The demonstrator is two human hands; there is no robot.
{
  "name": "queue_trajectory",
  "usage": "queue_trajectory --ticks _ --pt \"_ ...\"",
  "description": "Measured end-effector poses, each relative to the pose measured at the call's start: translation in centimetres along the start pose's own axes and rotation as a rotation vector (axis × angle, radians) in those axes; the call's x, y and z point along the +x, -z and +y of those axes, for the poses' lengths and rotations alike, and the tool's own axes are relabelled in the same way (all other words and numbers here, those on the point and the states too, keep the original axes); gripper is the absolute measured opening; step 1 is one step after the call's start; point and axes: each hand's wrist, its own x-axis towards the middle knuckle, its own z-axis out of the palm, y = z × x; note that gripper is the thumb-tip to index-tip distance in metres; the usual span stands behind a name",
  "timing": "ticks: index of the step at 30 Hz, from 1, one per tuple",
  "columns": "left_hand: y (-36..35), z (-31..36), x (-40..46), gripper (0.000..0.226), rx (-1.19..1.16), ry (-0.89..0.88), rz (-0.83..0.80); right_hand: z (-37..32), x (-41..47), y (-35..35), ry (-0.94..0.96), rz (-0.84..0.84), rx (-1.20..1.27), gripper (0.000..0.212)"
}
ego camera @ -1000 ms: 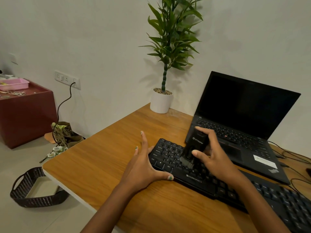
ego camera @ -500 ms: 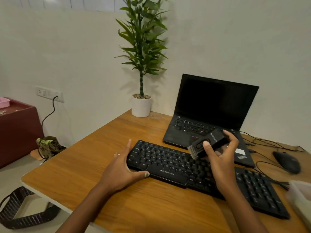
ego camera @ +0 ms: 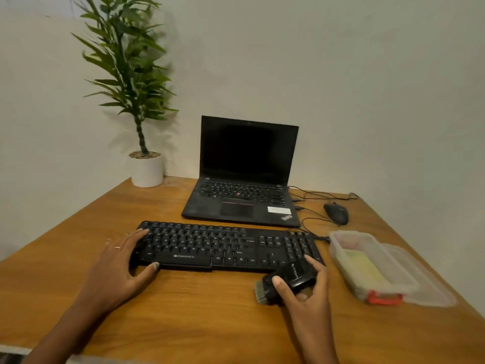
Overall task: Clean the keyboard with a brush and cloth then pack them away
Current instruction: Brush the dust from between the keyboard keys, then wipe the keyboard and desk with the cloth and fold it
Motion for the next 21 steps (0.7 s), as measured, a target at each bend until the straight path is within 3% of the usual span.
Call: queue_trajectory --ticks 3,11,21 --pt "0.6 0.6 -0.3 0.07 -0.009 -0.006 0.003 0.4 -0.3 0.8 0.015 0.055 -0.172 0.065" --pt "1.0 1.2 -0.8 0.082 0.012 0.074 0.001 0.2 -1.4 1.4 -0.023 0.285 -0.633 0.07" --pt "1.3 1.3 -0.6 0.078 0.024 0.122 -0.068 -0.6 -1.4 1.4 -0.205 0.233 -0.832 0.077"
